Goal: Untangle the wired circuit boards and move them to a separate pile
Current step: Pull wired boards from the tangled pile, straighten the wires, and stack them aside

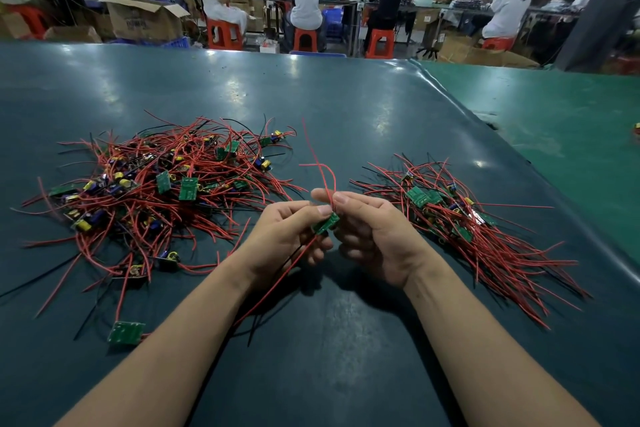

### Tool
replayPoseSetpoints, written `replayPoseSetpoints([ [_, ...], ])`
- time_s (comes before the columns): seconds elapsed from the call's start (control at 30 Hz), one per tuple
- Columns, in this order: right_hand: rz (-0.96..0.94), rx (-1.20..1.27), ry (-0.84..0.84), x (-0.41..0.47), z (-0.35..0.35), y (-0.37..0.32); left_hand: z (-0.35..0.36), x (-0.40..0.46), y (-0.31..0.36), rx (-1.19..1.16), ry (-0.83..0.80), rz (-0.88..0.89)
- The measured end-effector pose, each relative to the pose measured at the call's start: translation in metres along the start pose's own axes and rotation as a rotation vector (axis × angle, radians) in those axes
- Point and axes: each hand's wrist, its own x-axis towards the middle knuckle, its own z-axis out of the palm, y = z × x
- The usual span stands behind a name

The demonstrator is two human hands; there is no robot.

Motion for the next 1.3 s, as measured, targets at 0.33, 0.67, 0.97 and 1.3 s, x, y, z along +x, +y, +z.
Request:
replayPoseSetpoints([
  [0.33, -0.169, 0.067, 0.273, 0.007, -0.002, 0.001, -0.001, 0.005, -0.002, -0.086, -0.008, -0.001],
  [0.67, -0.397, -0.118, 0.712, 0.018, -0.014, 0.004, 0.000, 0.006, -0.005, -0.099, -0.052, 0.021],
  [0.97, -0.494, -0.030, 0.874, 0.021, -0.021, 0.004, 0.001, 0.004, -0.005, 0.027, -0.088, 0.026],
  [1.3, -0.722, -0.460, 1.007, 0.022, -0.027, 0.010, -0.003, 0.001, -0.005, 0.078, -0.148, 0.032],
])
